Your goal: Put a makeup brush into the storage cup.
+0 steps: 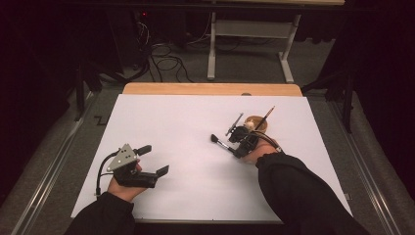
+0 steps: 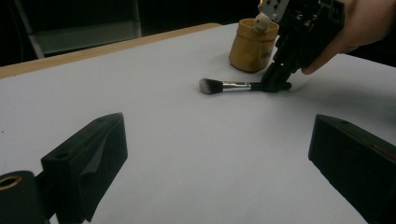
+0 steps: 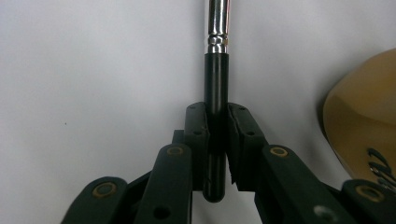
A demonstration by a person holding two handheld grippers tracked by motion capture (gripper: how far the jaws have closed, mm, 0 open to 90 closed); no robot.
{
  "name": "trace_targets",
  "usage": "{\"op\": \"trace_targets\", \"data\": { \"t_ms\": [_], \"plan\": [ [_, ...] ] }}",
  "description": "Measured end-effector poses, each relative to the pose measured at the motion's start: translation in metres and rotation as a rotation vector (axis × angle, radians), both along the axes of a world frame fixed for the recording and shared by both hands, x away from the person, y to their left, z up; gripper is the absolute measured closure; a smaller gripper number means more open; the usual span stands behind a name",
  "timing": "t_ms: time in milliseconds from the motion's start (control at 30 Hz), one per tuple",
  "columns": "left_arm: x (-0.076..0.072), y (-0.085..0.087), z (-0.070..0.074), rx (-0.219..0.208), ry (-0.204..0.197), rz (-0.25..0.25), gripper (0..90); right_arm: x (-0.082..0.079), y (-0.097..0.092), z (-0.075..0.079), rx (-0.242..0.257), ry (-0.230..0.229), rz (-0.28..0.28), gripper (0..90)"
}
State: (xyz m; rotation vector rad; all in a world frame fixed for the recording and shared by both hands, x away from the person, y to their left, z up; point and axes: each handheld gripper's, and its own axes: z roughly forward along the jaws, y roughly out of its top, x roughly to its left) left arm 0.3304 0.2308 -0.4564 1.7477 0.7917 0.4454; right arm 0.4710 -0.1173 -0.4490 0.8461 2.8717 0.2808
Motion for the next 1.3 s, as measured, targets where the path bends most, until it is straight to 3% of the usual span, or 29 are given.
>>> {"op": "trace_targets", "data": {
  "t_ms": [200, 533, 1067, 1300],
  "plan": [
    [0.0, 0.0, 0.0, 0.002, 0.001, -0.001, 5.1, -0.007, -0.009, 0.015, 0.013, -0.022, -0.014, 81.3],
    [0.0, 0.0, 0.0, 0.001, -0.002, 0.006, 5.1, -0.034, -0.035, 0.029, 0.01, -0.035, -0.039, 81.3],
    [0.0, 0.0, 0.0, 0.005, -0.001, 0.008, 5.1, -0.07, -0.084, 0.026, 0.001, -0.03, -0.116, 81.2],
    [0.0, 0.0, 0.0, 0.006, -0.001, 0.01, 5.1, -0.081, -0.098, 0.019, 0.035, -0.039, -0.147, 81.3]
  ]
}}
